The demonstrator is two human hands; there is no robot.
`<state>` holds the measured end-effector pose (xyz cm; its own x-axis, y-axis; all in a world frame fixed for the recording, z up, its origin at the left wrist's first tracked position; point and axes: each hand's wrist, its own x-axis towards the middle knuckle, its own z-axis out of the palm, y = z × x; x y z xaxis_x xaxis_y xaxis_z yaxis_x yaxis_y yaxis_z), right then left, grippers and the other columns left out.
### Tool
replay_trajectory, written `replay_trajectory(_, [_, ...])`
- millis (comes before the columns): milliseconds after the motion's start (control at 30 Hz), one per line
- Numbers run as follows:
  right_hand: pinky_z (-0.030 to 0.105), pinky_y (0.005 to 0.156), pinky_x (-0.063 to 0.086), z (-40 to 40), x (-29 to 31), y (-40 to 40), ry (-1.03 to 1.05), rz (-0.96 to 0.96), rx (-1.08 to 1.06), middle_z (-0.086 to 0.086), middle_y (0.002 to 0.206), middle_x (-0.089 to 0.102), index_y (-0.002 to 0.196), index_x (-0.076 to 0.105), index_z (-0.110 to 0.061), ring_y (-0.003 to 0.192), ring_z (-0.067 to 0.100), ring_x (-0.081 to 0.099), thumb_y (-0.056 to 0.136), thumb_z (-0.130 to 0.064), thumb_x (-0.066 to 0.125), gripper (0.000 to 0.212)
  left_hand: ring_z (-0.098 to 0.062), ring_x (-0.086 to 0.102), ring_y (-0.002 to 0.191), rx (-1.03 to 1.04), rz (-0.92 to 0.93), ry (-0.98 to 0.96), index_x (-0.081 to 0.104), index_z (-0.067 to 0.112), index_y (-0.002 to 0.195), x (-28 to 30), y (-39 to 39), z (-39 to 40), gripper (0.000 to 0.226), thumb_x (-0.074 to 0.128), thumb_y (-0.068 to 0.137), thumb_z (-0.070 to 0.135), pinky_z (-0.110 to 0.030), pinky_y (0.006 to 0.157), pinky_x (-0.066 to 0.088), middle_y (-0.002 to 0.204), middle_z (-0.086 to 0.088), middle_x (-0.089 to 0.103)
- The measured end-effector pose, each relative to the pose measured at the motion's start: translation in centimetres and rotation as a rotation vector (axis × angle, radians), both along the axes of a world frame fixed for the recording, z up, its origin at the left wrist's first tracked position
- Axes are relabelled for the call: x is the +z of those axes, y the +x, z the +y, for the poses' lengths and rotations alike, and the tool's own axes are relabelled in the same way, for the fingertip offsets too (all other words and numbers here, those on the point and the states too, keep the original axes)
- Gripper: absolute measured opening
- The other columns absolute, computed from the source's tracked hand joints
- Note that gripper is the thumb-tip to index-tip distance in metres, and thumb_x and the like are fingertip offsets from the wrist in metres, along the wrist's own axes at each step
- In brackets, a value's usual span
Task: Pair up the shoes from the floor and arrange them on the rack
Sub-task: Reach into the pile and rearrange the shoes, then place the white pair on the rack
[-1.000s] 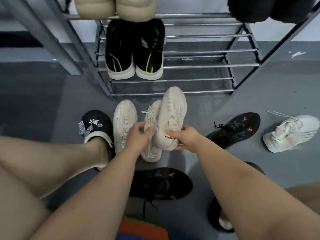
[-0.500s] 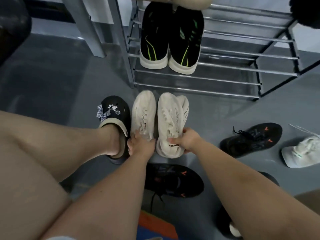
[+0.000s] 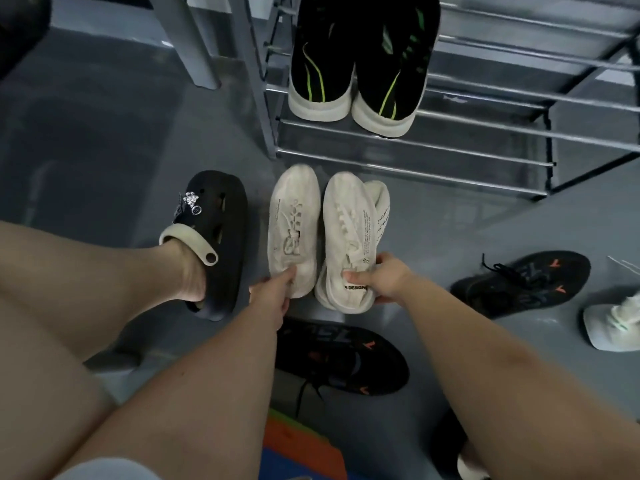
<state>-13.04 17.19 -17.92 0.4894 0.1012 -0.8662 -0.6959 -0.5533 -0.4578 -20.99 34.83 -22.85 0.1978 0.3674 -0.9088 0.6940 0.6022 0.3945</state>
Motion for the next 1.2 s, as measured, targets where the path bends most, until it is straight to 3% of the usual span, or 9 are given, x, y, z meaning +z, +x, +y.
replay_trajectory(167, [0.038,0.066,0.057,0.2,1.1,0.1,0.051,0.005,-0.032,0.007,0.121,0.058,0.130,0.042,-0.010,0.105,0.029,0.061,0.075,-0.020,0.080,0.067,-0.011,0.059,0.098,-0.093,-0.120,-0.121,0.058,0.020,0.122,2.2,0.8,0.0,0.050,0.074,0.077,0.035,-0.023,0.077,0.044,0.115,0.004,0.064])
replay_trajectory(267, [0.028,0.047,0.054,-0.1,2.0,0.1,0.123,0.016,-0.090,0.004,0.106,0.062,0.129,0.046,-0.007,0.085,0.022,0.063,0.080,-0.017,0.076,0.059,-0.011,0.060,0.091,-0.117,-0.203,-0.202,0.059,0.020,0.110,4.0,1.1,0.3,0.027,0.065,0.086,0.031,-0.024,0.080,0.047,0.100,0.004,0.066])
replay_trajectory(367, [0.021,0.041,0.051,-1.1,2.7,-0.2,0.158,0.003,-0.129,0.003,0.097,0.064,0.126,0.051,-0.005,0.073,0.016,0.063,0.081,-0.020,0.074,0.052,-0.013,0.060,0.087,-0.078,-0.268,-0.294,0.057,0.018,0.109,5.6,0.5,-0.1,0.020,0.061,0.090,0.025,-0.026,0.082,0.047,0.096,0.001,0.065])
replay_trajectory(533, [0.024,0.044,0.053,-4.6,3.6,-1.9,0.165,-0.034,-0.217,0.012,0.116,0.065,0.126,0.051,-0.004,0.077,0.019,0.065,0.081,-0.019,0.075,0.054,-0.016,0.063,0.090,-0.184,-0.339,-0.390,0.053,0.014,0.126,6.3,-1.1,-1.7,0.037,0.059,0.089,0.016,-0.026,0.069,0.054,0.102,-0.003,0.067])
replay_trajectory(667, [0.032,0.056,0.056,-8.2,5.1,-3.4,0.183,-0.065,-0.279,0.012,0.118,0.065,0.127,0.051,-0.005,0.086,0.022,0.066,0.082,-0.020,0.074,0.053,-0.014,0.062,0.087,-0.410,-0.376,-0.395,0.058,0.015,0.110,8.1,-0.7,-3.8,0.018,0.054,0.093,0.014,-0.021,0.062,0.057,0.097,-0.003,0.066])
replay_trajectory(833, [0.047,0.080,0.056,-12.4,8.1,-4.5,0.183,-0.134,-0.344,0.014,0.117,0.066,0.122,0.053,-0.004,0.099,0.032,0.066,0.083,-0.020,0.072,0.046,-0.017,0.063,0.090,-0.669,-0.447,-0.351,0.052,0.016,0.126,9.6,0.5,-6.9,0.035,0.057,0.091,0.014,-0.031,0.080,0.050,0.102,-0.003,0.067])
replay_trajectory(967, [0.044,0.075,0.056,-16.2,10.4,-5.4,0.202,-0.168,-0.403,0.009,0.102,0.069,0.113,0.057,-0.007,0.089,0.028,0.066,0.086,-0.018,0.067,0.031,-0.018,0.062,0.098,-0.741,-0.510,-0.388,0.046,0.016,0.128,11.4,2.0,-10.3,0.042,0.059,0.089,0.008,-0.031,0.075,0.056,0.112,-0.004,0.064])
replay_trajectory(1067, [0.037,0.064,0.059,-19.0,12.3,-5.7,0.202,-0.198,-0.437,0.010,0.107,0.068,0.118,0.055,-0.007,0.086,0.025,0.067,0.086,-0.016,0.067,0.036,-0.021,0.061,0.108,-0.842,-0.578,-0.351,0.042,0.011,0.132,12.6,3.1,-12.8,0.050,0.062,0.087,0.008,-0.031,0.080,0.056,0.125,-0.008,0.060])
replay_trajectory(1200, [0.043,0.078,0.056,-22.4,15.3,-4.7,0.225,-0.200,-0.425,0.007,0.103,0.068,0.108,0.058,-0.013,0.089,0.025,0.066,0.088,-0.013,0.064,0.021,-0.018,0.063,0.100,-0.863,-0.649,-0.274,0.043,0.010,0.130,14.6,4.2,-16.1,0.052,0.066,0.084,0.009,-0.029,0.075,0.055,0.123,-0.006,0.060])
